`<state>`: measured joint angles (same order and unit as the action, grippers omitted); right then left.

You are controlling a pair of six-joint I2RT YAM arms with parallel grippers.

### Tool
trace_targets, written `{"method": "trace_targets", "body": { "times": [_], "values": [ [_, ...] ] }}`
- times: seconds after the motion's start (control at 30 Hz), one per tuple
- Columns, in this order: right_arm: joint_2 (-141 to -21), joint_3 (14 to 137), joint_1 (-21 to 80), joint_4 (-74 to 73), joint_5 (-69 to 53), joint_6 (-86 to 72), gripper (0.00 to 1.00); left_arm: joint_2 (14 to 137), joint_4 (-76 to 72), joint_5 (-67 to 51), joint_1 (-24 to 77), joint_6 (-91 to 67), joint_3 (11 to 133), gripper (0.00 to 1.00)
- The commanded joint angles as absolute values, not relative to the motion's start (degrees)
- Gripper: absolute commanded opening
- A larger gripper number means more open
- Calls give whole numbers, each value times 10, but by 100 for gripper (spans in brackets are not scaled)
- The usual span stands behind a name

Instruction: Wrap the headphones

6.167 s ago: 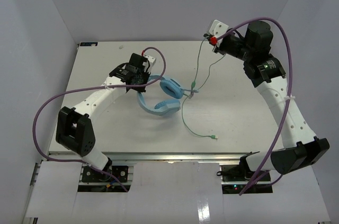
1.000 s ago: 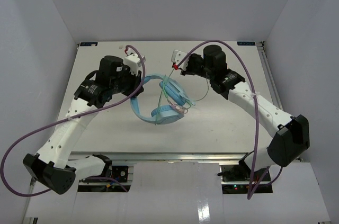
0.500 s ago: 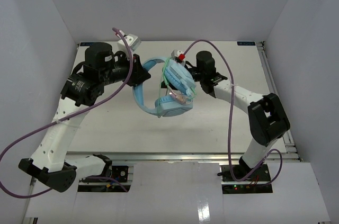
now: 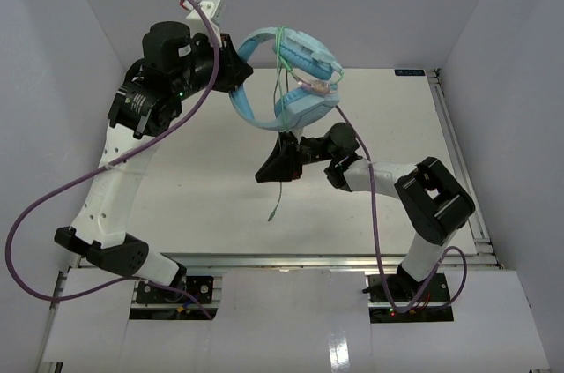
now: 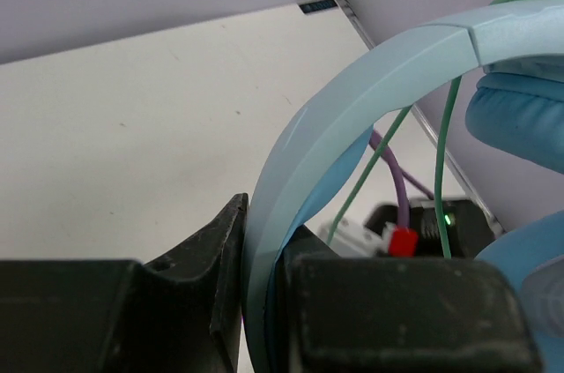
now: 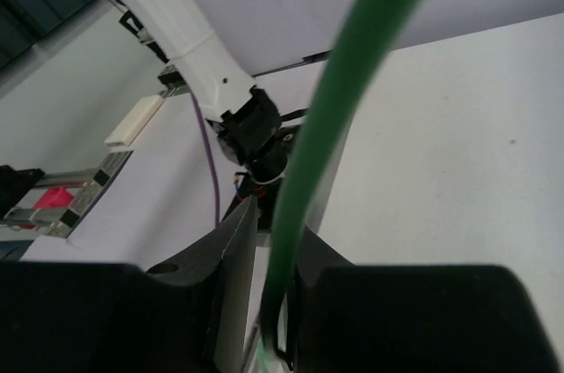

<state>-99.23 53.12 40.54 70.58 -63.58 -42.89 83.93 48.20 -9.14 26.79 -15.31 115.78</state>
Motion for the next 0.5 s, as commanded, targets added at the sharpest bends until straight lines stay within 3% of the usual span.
{"method": "trace_targets", "body": {
  "times": [0.0, 0.2, 0.47],
  "values": [
    [-939, 484, 421, 783, -614, -448, 23, 855, 461, 46, 267, -183, 1262, 0],
    [-886, 446, 426, 757, -600, -419, 22, 866, 420, 127, 266, -177, 1258, 0],
    [-840, 430, 427, 643, -581, -351, 15, 857, 386, 197, 265, -154, 1226, 0]
  ]
}}
